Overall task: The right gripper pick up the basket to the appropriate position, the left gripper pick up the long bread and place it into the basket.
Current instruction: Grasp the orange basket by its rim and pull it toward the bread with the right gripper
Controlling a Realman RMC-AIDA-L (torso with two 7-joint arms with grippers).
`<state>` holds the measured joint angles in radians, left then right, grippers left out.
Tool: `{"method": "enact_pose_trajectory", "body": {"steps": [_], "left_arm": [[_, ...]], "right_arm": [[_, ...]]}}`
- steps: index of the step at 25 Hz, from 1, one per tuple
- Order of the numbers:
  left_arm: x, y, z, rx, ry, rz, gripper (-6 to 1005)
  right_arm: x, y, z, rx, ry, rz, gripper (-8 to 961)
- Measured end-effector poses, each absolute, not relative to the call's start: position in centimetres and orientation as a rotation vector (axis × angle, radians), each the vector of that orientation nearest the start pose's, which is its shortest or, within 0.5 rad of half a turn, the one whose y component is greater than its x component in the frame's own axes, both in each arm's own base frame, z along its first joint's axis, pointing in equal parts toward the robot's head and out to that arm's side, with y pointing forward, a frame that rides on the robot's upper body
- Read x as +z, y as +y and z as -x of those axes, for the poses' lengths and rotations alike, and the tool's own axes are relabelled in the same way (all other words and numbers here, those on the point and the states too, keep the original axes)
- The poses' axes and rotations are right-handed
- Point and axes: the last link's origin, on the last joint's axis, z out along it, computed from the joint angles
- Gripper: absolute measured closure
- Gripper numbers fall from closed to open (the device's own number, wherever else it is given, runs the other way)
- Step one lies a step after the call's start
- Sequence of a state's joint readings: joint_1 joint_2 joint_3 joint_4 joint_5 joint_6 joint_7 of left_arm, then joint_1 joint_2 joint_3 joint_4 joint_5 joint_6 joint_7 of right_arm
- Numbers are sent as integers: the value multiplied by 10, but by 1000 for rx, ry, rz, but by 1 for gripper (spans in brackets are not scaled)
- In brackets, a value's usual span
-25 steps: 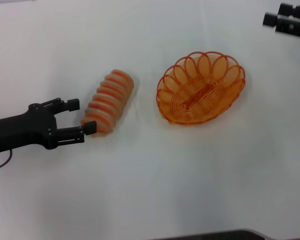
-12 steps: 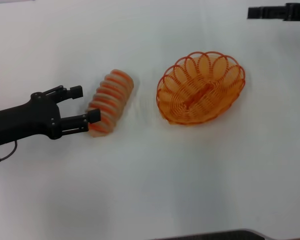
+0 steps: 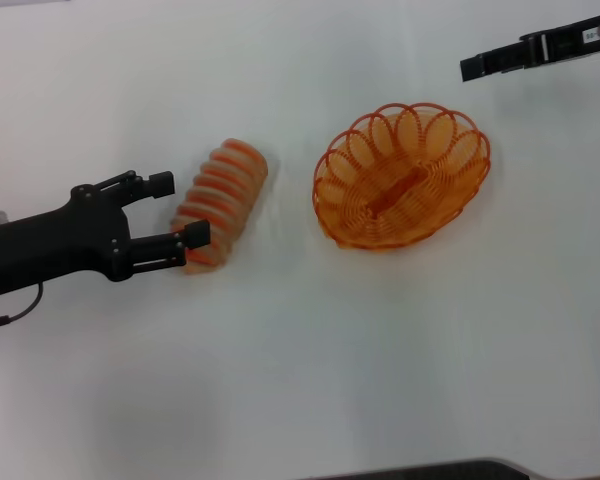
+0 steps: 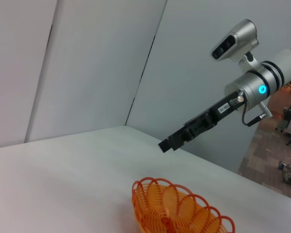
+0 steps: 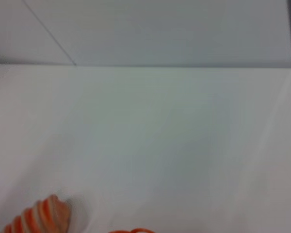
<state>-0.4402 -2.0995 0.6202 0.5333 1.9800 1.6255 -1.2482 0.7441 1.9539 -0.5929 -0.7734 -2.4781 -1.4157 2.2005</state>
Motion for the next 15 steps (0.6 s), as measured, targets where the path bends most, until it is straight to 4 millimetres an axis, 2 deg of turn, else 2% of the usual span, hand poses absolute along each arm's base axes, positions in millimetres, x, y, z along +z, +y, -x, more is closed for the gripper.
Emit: {"method": "enact_pose_trajectory", "body": {"steps": [6,15], "left_arm": [[-22,286,283,-875,-699,2685,99],[-23,287,281,-876,-680,2688,99]], "right_arm": [[59,409,-259,90,1325,2403,146],[45,406,-261,17,1318,2424,145]]}}
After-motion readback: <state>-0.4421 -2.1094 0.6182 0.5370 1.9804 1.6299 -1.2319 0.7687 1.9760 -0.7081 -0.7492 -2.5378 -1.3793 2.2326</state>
